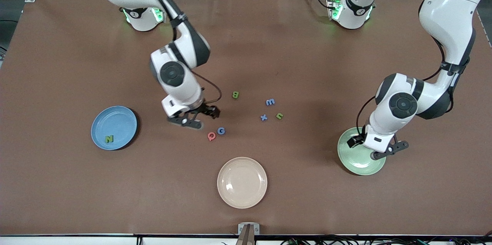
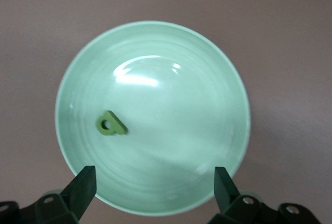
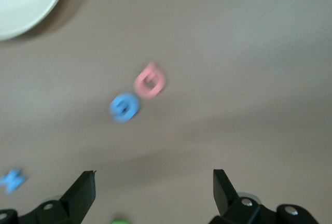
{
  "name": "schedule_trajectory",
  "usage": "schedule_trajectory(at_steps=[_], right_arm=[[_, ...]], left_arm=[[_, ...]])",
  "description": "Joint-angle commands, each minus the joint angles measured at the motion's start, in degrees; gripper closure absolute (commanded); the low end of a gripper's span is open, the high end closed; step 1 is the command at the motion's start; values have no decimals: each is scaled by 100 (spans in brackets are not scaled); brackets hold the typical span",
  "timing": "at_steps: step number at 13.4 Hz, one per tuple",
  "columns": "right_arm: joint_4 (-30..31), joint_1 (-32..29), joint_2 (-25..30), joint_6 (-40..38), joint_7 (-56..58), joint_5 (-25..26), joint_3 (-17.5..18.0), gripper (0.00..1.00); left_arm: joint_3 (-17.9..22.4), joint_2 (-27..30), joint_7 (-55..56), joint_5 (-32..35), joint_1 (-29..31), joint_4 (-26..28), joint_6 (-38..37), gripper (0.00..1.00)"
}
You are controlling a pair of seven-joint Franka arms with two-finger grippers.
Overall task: Sort uppercase to blue plate, lowercase to green plate
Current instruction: 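Grasp the green u with the left gripper while the right gripper grasps B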
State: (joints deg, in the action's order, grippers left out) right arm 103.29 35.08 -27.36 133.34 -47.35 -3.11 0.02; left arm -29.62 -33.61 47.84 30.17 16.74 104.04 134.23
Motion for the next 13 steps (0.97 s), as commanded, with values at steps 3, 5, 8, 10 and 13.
schedule_trajectory(at_steps=[3,5,8,10,13], right_arm=[[569,894,-260,1132,-301,4,-98,0],[595,1114,-428,1168,-284,56,-107,0],[587,1229,-560,1186,-284,83,-116,7],[587,1247,-604,1195,-284,91,-116,22],[587,1247,-666,1230,-292,91,-116,37]], left_arm=[[-455,82,-12,-29,-57,231,-82,6],[-640,-66,171,-29,-214,213,-73,12],[-632,-198,1610,-29,-882,126,-64,12],[-632,-322,2095,-20,-1163,117,-38,15],[-632,-471,3138,-29,-1524,55,-38,33]])
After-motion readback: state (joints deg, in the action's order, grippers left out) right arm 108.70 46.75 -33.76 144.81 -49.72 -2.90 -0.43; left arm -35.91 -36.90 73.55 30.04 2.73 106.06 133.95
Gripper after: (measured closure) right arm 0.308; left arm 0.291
